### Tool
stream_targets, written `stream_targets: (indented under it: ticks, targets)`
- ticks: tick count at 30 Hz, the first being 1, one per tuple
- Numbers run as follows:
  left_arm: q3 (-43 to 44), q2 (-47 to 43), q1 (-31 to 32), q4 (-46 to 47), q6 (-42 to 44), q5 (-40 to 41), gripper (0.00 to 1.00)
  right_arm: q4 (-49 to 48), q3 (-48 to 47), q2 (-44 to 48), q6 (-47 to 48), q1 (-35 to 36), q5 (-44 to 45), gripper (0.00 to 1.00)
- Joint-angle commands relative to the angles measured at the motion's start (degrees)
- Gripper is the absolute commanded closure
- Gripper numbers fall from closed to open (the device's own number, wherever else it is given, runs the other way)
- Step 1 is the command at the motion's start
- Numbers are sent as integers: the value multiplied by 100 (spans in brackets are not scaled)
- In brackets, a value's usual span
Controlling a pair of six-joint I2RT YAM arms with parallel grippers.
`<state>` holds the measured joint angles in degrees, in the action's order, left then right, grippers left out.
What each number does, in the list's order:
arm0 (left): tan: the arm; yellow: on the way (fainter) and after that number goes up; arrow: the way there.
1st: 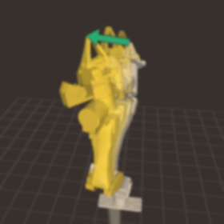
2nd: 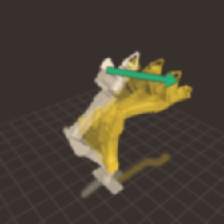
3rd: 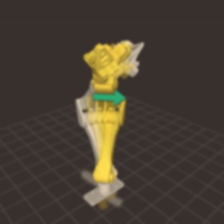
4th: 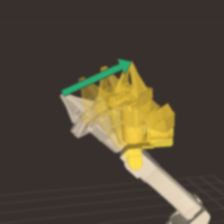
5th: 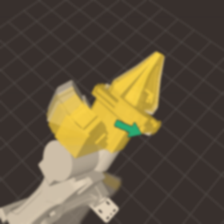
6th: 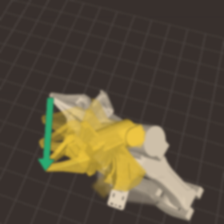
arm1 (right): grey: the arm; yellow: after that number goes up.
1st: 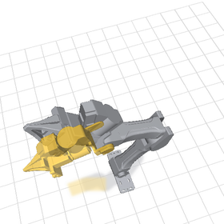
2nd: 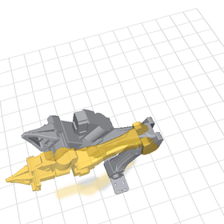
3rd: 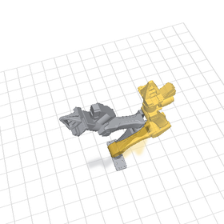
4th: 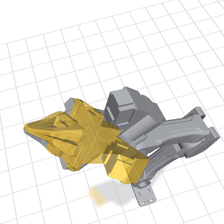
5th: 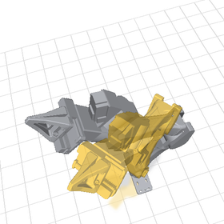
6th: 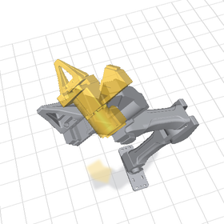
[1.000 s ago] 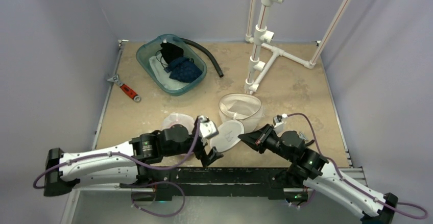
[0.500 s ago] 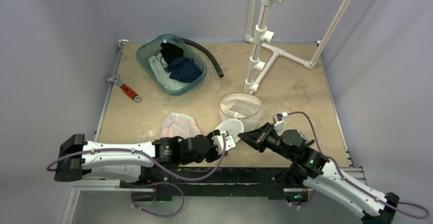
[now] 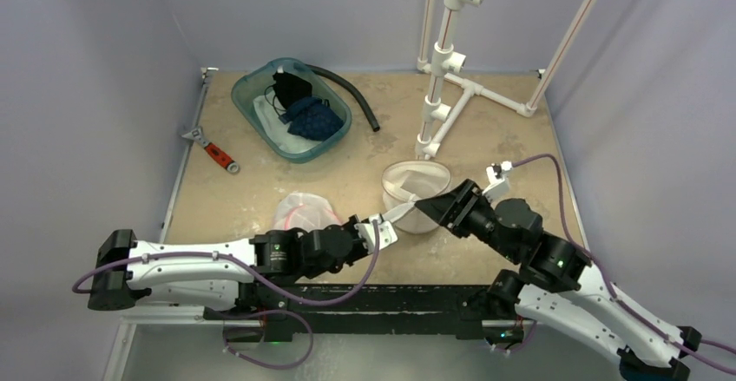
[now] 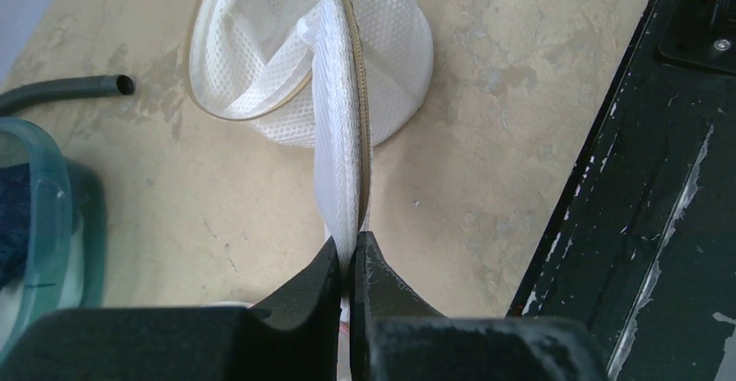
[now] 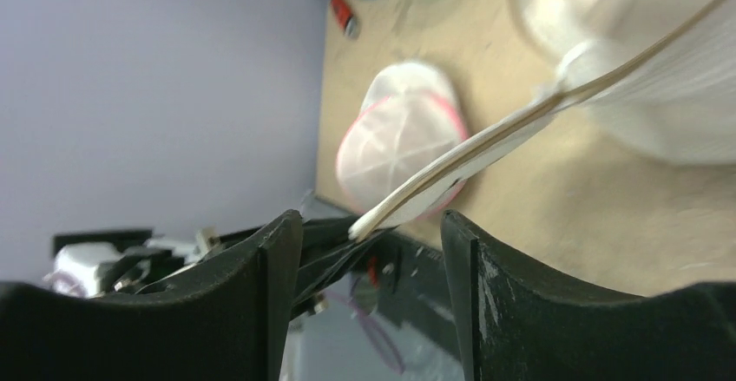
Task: Unzip the laundry bag and remove the bra
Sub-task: Close the laundry bag at the center of the board.
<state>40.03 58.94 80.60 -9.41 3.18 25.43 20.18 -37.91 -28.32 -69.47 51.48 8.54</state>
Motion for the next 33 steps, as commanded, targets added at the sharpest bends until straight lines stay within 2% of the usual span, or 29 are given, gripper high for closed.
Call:
stream_targets:
  ticks: [1, 6, 12, 18, 21, 23, 28, 33]
  targets:
    - [649, -53, 17, -693, 230, -15, 100, 1045, -393, 112, 855, 28, 1643, 36]
    - [1176, 24, 17, -1342, 557, -344, 100, 795, -372, -478, 853, 17, 2322, 37]
    - [1730, 81, 20, -1954, 915, -889, 100, 582, -581, -1162, 928, -148, 2658, 33]
    - [2178, 182, 17, -2872, 947, -1213, 100, 708, -509, -968, 1074, -483, 2551, 33]
    - [2215, 209, 22, -3141, 975, -1366, 100, -161, -330, -422, 1921, -481, 1824, 34]
    - [2211, 228, 17, -3222, 1038, -1383, 100, -753, -235, -65, 2695, -482, 1033, 37]
    - [2062, 208, 19, -3139, 1461, -1488, 100, -1510, -61, 659, 4264, -482, -609, 39]
    - [2008, 270, 9, -3228, 2041, -1163, 100, -1609, 40, 258, 4836, -483, -2070, 41]
